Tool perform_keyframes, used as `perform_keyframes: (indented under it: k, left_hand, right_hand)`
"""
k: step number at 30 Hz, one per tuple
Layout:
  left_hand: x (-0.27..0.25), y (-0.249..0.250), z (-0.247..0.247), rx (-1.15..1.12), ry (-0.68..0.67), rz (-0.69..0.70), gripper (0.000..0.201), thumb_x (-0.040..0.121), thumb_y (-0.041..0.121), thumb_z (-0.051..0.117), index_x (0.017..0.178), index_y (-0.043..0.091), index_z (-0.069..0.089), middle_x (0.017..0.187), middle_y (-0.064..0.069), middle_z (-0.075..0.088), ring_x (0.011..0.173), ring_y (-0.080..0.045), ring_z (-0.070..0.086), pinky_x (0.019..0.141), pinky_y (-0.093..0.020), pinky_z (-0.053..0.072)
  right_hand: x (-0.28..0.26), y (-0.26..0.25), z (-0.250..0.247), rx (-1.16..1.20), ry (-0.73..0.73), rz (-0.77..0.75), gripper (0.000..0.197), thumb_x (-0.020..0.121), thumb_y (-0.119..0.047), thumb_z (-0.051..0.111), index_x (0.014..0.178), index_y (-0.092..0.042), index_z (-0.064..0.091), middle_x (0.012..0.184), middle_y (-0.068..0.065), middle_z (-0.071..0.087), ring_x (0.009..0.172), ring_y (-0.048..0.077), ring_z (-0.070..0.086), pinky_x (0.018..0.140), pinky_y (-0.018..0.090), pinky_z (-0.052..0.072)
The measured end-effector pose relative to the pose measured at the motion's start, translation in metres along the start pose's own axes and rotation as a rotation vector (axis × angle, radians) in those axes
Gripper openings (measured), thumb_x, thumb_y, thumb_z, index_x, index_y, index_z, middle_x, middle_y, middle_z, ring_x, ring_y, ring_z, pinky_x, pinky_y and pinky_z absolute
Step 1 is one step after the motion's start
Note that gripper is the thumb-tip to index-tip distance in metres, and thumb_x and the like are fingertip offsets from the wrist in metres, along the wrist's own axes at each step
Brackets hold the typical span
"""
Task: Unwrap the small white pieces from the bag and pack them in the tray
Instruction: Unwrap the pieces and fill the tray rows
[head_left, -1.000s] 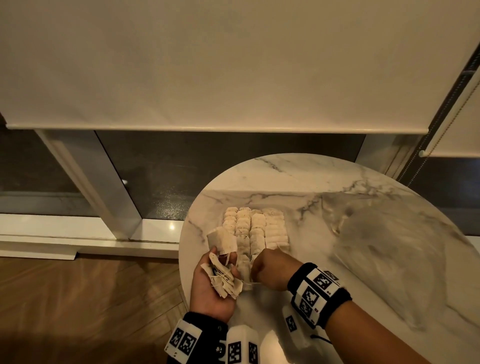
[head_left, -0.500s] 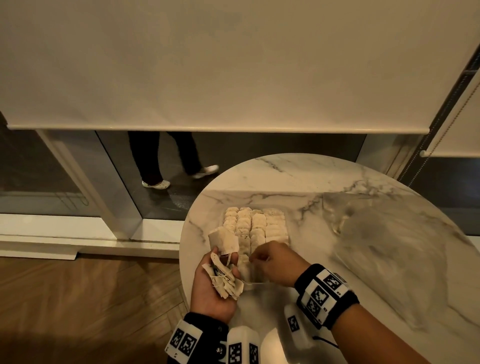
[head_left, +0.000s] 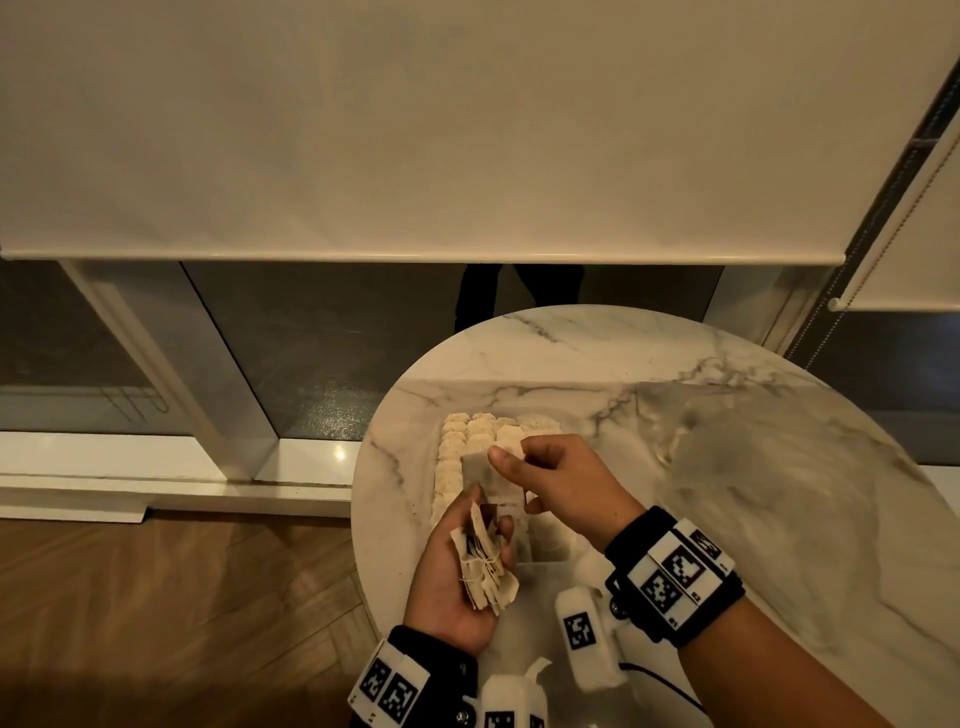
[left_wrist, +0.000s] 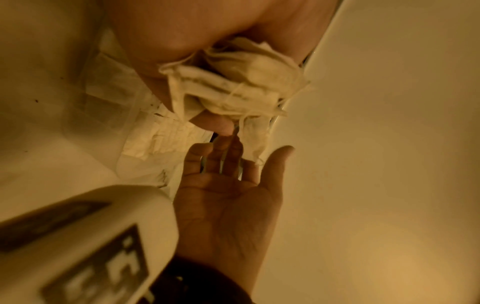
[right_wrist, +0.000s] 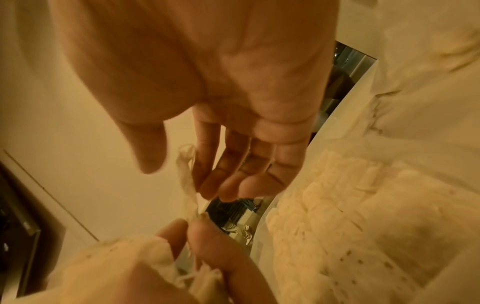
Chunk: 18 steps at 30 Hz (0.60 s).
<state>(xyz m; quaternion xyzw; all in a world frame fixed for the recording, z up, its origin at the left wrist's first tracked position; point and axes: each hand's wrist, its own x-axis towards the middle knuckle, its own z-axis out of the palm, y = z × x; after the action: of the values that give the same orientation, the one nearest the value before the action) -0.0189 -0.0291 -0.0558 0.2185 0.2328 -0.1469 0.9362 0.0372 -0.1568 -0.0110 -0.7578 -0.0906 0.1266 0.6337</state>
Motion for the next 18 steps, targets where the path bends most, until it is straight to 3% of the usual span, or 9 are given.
perform_keyframes:
  k: [3, 6, 9, 12, 16, 18]
  left_hand:
    - [0.0, -0.002, 0.003, 0.031, 0.014, 0.011, 0.015, 0.086, 0.028, 0.07, 0.091, 0.014, 0.07, 0.072, -0.002, 0.065, 0.057, -0.01, 0.065, 0.044, -0.021, 0.05]
    - [-0.003, -0.002, 0.006, 0.032, 0.014, -0.019, 0.015, 0.082, 0.028, 0.07, 0.084, 0.013, 0.069, 0.07, -0.002, 0.066, 0.055, -0.012, 0.065, 0.043, -0.021, 0.049]
    - [-0.002, 0.005, -0.001, -0.039, 0.057, -0.037, 0.01, 0.084, 0.026, 0.067, 0.084, 0.016, 0.069, 0.072, 0.0, 0.068, 0.057, -0.015, 0.067, 0.047, -0.023, 0.053]
    - [0.0, 0.018, -0.011, -0.121, 0.07, -0.062, 0.017, 0.09, 0.032, 0.059, 0.086, 0.019, 0.069, 0.082, 0.002, 0.067, 0.065, -0.018, 0.068, 0.051, -0.024, 0.055]
    - [0.002, 0.03, -0.019, -0.112, 0.107, -0.011, 0.016, 0.091, 0.03, 0.056, 0.083, 0.021, 0.067, 0.081, 0.004, 0.066, 0.063, -0.018, 0.067, 0.048, -0.023, 0.053]
    - [0.002, 0.031, -0.021, -0.107, 0.112, -0.001, 0.016, 0.092, 0.03, 0.056, 0.084, 0.021, 0.067, 0.081, 0.004, 0.067, 0.062, -0.017, 0.067, 0.048, -0.023, 0.053]
  right_hand:
    - [0.002, 0.001, -0.005, 0.082, 0.071, 0.02, 0.008, 0.09, -0.011, 0.071, 0.083, -0.007, 0.073, 0.075, 0.01, 0.07, 0.07, 0.02, 0.063, 0.064, 0.036, 0.053]
    - [0.005, 0.0, -0.01, 0.122, 0.106, 0.028, 0.006, 0.091, -0.005, 0.069, 0.095, -0.001, 0.07, 0.09, 0.022, 0.073, 0.074, 0.023, 0.068, 0.068, 0.041, 0.058]
    - [0.008, -0.002, -0.017, 0.108, 0.135, 0.025, 0.002, 0.094, -0.006, 0.065, 0.095, -0.006, 0.067, 0.089, 0.018, 0.072, 0.078, 0.021, 0.068, 0.067, 0.04, 0.062]
    - [0.013, 0.004, -0.026, -0.005, 0.148, 0.037, 0.006, 0.097, -0.012, 0.062, 0.091, -0.015, 0.063, 0.085, 0.004, 0.068, 0.079, 0.017, 0.064, 0.068, 0.042, 0.061]
    - [0.018, 0.015, -0.04, -0.46, 0.042, 0.016, 0.005, 0.099, -0.022, 0.057, 0.097, -0.019, 0.061, 0.086, -0.003, 0.065, 0.073, 0.013, 0.06, 0.063, 0.038, 0.059]
    - [0.021, 0.019, -0.042, -0.666, -0.06, 0.049, 0.008, 0.099, -0.022, 0.054, 0.099, -0.021, 0.062, 0.085, -0.007, 0.063, 0.069, 0.011, 0.06, 0.059, 0.031, 0.054]
